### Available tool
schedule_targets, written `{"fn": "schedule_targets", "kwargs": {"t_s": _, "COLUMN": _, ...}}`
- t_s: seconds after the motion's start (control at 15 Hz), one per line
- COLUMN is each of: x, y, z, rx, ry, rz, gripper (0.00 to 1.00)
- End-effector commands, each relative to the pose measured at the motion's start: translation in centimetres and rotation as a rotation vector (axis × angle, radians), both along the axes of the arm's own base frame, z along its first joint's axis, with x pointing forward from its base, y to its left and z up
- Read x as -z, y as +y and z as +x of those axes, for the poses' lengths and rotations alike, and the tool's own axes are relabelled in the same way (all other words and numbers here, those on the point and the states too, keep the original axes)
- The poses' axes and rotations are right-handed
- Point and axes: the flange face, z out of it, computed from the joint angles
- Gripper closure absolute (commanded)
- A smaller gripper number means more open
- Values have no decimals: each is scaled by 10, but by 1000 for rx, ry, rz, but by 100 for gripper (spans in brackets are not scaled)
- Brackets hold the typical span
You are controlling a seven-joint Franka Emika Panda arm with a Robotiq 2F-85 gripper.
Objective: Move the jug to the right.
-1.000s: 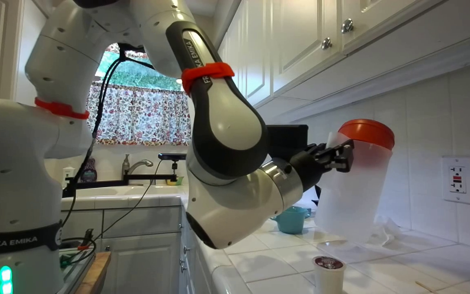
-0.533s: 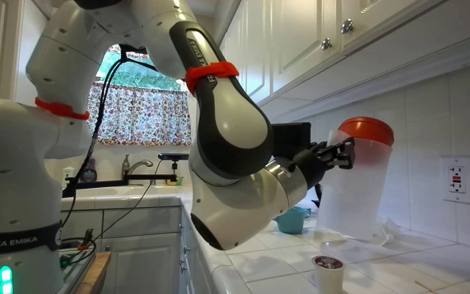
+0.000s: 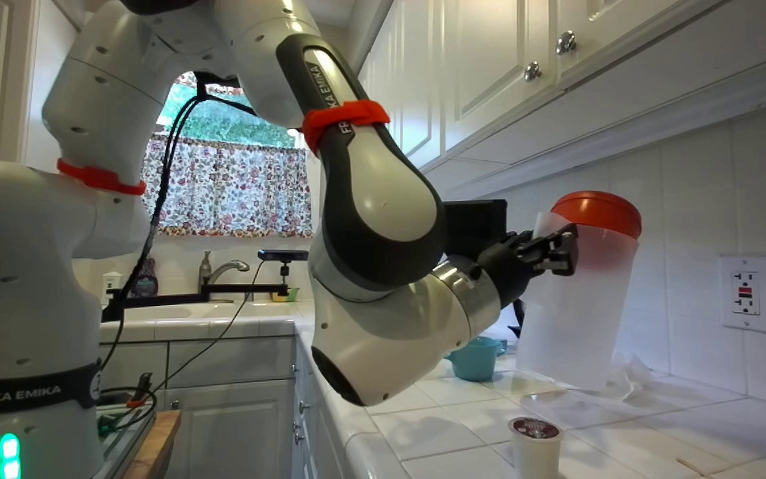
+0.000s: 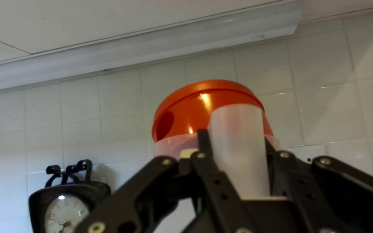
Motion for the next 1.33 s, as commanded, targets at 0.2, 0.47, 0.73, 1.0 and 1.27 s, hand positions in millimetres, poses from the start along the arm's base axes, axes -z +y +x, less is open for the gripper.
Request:
{"fn": "schedule_targets", "kwargs": {"t_s": 0.2, "x": -5, "y": 15, "z": 8, "rx": -53, "ry": -61, "rz": -7, "gripper": 66}}
{"fn": "schedule_targets", "kwargs": {"t_s": 0.47, "x": 3, "y": -2, "z": -2, "rx": 4, "ry": 5, "rz": 0, "gripper": 66}}
{"fn": "schedule_targets", "kwargs": {"t_s": 0.73, "x": 4, "y": 0, "z": -2, "rx": 2, "ry": 13, "rz": 2, "gripper": 66}}
{"fn": "schedule_targets", "kwargs": {"t_s": 1.0, "x": 4, "y": 1, "z": -2, "rx": 1, "ry": 13, "rz": 3, "gripper": 66}}
{"fn": "schedule_targets", "kwargs": {"t_s": 1.27, "x": 5, "y": 0, "z": -3, "rx": 2, "ry": 13, "rz": 3, "gripper": 66}}
